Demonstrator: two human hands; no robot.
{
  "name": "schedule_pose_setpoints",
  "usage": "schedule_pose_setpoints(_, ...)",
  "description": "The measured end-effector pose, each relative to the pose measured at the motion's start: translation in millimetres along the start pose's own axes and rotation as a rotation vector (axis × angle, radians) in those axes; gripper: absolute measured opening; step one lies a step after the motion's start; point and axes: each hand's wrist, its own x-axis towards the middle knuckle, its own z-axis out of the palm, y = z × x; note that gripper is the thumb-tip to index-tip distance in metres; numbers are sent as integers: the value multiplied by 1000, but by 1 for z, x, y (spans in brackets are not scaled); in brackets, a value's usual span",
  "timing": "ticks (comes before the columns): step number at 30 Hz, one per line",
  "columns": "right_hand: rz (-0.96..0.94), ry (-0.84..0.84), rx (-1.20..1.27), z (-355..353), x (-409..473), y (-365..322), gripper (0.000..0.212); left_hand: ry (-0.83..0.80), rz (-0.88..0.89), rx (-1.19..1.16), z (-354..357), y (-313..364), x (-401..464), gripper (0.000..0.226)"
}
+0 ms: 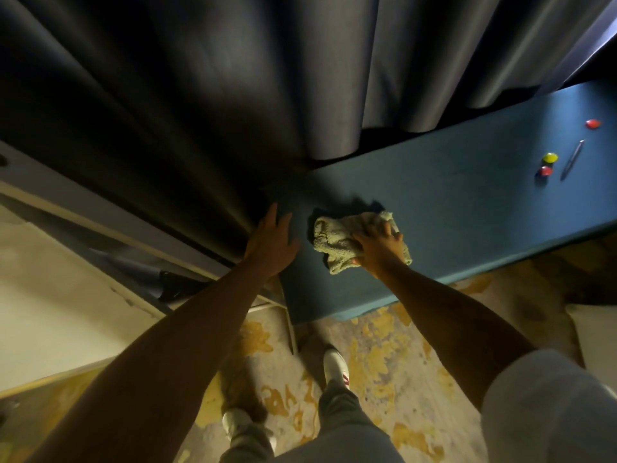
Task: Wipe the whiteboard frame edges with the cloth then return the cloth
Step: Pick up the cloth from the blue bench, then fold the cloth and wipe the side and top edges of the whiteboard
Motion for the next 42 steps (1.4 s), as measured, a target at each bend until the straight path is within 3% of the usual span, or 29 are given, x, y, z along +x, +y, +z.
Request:
schedule_pose_setpoints(6,-39,109,176,-30,-2,-19,53,-173,-9,-287,-23,21,-14,67)
schedule_pose_setpoints(12,-230,503,399,-126,-21,-62,68,-161,-275,-1048,-94,41,-40,68)
schedule_pose_setpoints(18,-505,820,505,-217,-73,-108,52,-38,-12,-1488,-155,49,-77,64)
schedule_pose_setpoints(24,-764,740,578,-268,-109,-142,82,325,239,-1514,-213,34,-125,29)
schedule_pose_setpoints(26,-804,726,720,-273,-120,-157,76,424,256,-1440,-232,21,-147,27)
schedule_pose_setpoints(28,-745,695,1015,-279,-134,-181,70,497,261,-1408,-248,2,-172,33)
schedule_pose_setpoints(30,-702,542,1299,-287,-152,-213,69,518,296,-1369,-261,-19,-204,33)
schedule_pose_setpoints(34,-748,370,1405,-299,-187,-280,67,572,317,-1299,-282,-60,-274,22)
schedule_pose_setpoints(38,-841,535,1260,-298,-240,-362,60,759,214,-1099,-303,-119,-362,6)
schedule_pose_setpoints(42,-934,715,1199,-300,-285,-450,68,875,130,-1004,-326,-176,-435,22)
